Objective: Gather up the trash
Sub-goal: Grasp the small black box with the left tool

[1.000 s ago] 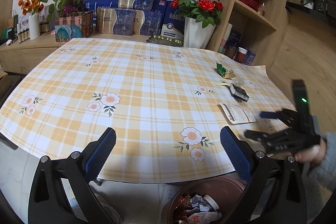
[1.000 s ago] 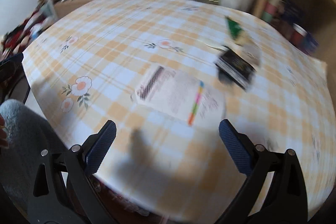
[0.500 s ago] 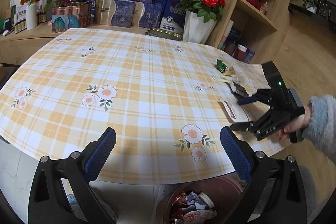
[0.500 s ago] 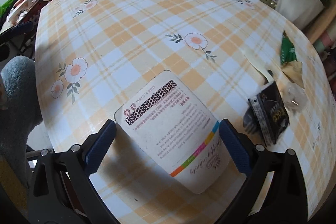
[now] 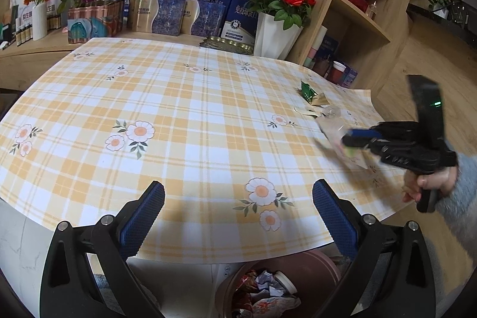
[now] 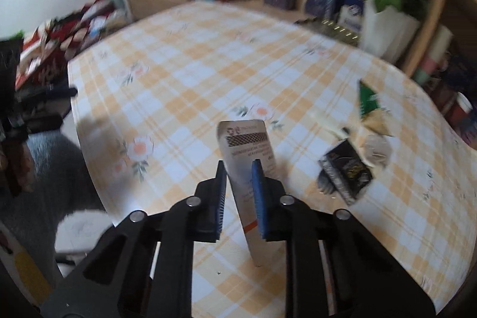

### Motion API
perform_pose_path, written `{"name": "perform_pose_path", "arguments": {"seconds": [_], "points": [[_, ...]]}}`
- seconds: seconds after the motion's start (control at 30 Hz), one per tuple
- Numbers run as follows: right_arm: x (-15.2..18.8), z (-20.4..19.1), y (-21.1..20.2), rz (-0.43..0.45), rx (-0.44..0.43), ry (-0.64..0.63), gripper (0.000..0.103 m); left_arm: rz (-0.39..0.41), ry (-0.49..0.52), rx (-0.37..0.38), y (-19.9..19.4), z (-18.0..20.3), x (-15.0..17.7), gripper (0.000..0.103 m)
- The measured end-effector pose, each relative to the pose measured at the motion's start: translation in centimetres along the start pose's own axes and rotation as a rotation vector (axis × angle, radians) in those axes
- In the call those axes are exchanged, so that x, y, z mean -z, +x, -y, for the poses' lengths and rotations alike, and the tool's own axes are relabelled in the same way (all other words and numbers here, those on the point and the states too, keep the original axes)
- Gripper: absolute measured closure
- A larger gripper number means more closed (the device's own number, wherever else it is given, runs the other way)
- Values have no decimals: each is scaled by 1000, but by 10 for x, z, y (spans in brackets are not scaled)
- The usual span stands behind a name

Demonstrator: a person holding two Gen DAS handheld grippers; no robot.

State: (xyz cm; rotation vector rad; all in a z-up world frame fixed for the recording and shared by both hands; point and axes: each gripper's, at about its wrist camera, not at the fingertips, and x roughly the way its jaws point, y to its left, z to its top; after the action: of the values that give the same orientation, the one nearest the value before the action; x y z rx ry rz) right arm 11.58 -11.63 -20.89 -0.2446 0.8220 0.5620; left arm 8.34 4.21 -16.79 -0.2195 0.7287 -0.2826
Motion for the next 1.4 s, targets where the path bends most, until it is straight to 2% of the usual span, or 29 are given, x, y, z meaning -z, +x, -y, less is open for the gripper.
{"name": "perform_pose_path", "arguments": {"seconds": [0.17,0.27,0.4,0.47,0.57,0.63,0.7,0.77,0.9,0.93,1.0,1.03,1.27,1.4], "points": [[11,29,-50,140,61,218,86,-35,3,82,13,21,-18,6],[25,53,-71,186,78,359,86,-54,-7,150,27,37,-31,6],[44,77,-87,214,100,477,86,-126,-4,225,71,74,-53,7],[50,86,-92,221,116,510,86,-161,-2,254,96,91,-62,12],[59,102,-100,237,147,549,86,-227,27,270,145,128,-76,14],[64,110,-103,243,153,571,86,-255,62,249,171,147,-81,16],[68,118,-106,254,154,586,86,-286,80,222,197,162,-86,22],[69,122,-107,260,155,583,86,-307,64,209,216,168,-91,33],[72,128,-107,271,146,589,86,-335,-70,202,251,163,-104,49],[73,130,-106,272,148,591,86,-344,-91,204,255,162,-105,56],[75,133,-106,273,150,596,86,-365,-91,203,267,166,-105,78],[77,135,-105,272,149,601,86,-371,-79,207,267,166,-105,98],[82,134,-108,277,157,614,86,-337,-32,219,247,163,-103,100],[81,126,-111,277,156,614,86,-285,1,222,212,156,-107,100]]}}
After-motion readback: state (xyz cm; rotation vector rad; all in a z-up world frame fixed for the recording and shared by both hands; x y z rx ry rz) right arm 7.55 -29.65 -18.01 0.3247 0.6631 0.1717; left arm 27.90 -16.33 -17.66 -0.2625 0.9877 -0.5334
